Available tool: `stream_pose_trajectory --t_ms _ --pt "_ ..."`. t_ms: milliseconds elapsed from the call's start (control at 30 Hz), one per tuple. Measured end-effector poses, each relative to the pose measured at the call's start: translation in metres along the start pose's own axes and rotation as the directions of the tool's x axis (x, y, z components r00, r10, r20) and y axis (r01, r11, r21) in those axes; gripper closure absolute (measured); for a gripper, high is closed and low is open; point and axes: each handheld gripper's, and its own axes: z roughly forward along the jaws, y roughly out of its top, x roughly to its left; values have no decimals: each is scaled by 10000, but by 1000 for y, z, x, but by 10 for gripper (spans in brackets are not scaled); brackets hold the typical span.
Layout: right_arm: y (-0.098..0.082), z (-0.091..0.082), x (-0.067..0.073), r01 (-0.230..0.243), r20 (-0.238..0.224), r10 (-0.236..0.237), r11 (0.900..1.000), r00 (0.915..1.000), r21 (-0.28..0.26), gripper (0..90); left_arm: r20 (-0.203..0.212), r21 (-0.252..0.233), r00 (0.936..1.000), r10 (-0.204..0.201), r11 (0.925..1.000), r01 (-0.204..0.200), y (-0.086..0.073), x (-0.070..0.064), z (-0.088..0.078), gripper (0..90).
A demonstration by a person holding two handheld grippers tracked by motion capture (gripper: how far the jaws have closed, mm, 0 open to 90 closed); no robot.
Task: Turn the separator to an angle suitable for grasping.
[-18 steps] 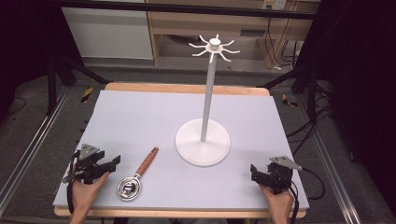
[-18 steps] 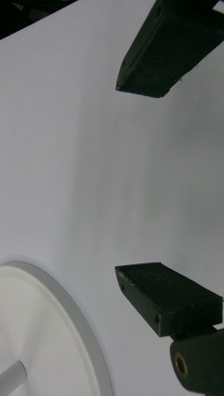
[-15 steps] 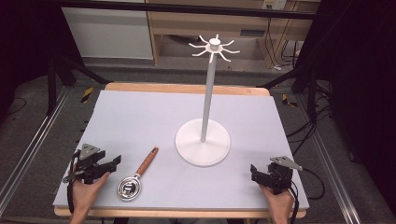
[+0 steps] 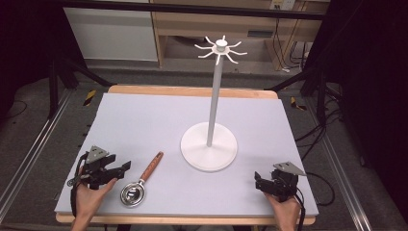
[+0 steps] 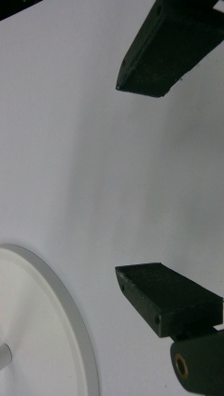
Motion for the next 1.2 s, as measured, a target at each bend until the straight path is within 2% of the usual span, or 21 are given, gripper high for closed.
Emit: stream_pose_trajectory --t_ms 400,600,767,967,1200 --pt "-1 -1 0 -52 36 52 10000 10000 61 104 455 345 9976 516 9980 -532 12 -14 0 378" --pt "-2 -2 0 -23 26 23 10000 10000 38 104 730 634 9927 959 9929 -1006 22 -26 4 393" --pt "-3 -2 0 -13 52 12 10000 10000 89 104 926 939 9895 1112 9883 -1199 24 -31 10 412" --pt "-3 -1 1 -53 15 53 9998 10000 188 104 1177 1431 9839 1346 9781 -1509 28 -38 17 456" --pt "-3 0 1 -12 -47 13 9997 10000 257 104 1371 2029 9776 1594 9615 -1852 28 -46 28 507"
